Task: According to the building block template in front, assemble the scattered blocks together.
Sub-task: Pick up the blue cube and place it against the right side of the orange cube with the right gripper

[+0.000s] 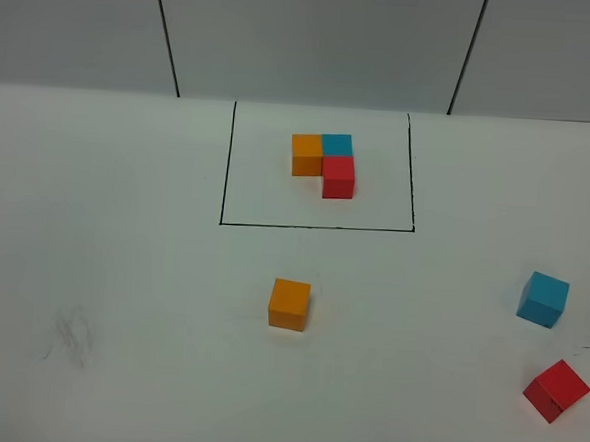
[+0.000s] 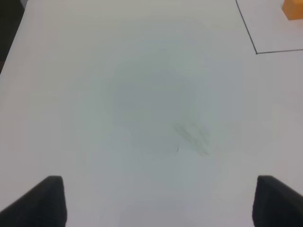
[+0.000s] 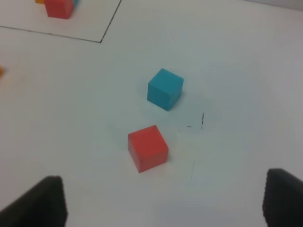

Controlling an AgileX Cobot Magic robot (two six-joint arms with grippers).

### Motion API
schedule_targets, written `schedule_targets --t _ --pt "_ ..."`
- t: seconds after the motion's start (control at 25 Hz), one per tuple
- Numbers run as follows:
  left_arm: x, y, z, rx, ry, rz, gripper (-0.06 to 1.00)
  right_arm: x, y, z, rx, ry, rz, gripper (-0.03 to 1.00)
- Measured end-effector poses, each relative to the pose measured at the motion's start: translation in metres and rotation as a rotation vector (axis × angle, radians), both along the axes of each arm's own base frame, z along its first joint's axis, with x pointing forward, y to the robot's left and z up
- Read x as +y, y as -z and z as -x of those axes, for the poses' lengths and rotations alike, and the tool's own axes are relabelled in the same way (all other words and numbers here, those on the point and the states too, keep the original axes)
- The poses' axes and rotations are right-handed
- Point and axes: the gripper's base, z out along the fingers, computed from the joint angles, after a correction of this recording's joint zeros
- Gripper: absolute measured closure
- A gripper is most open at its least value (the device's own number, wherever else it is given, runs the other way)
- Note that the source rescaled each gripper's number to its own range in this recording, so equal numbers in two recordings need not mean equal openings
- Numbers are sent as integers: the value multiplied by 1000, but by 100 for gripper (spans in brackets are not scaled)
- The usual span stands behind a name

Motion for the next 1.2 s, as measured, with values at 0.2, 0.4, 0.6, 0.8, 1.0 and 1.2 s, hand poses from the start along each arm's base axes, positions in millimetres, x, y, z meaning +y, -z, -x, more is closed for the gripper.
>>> schedule_targets --t 0.2,0.4,0.6,0.8,1.0,1.2 --pt "-3 3 1 -2 65 26 24 0 0 0 0 0 0 26" --pt "-3 6 3 28 101 29 27 0 0 0 0 0 -1 26" --pt "-3 14 1 68 102 37 28 0 0 0 0 0 -1 26" --pt "-3 19 0 85 95 45 28 0 0 0 0 0 -1 26" --pt "-3 19 0 85 95 46 28 0 0 0 0 0 0 26" --pt "-3 19 1 81 95 46 28 0 0 0 0 0 0 26"
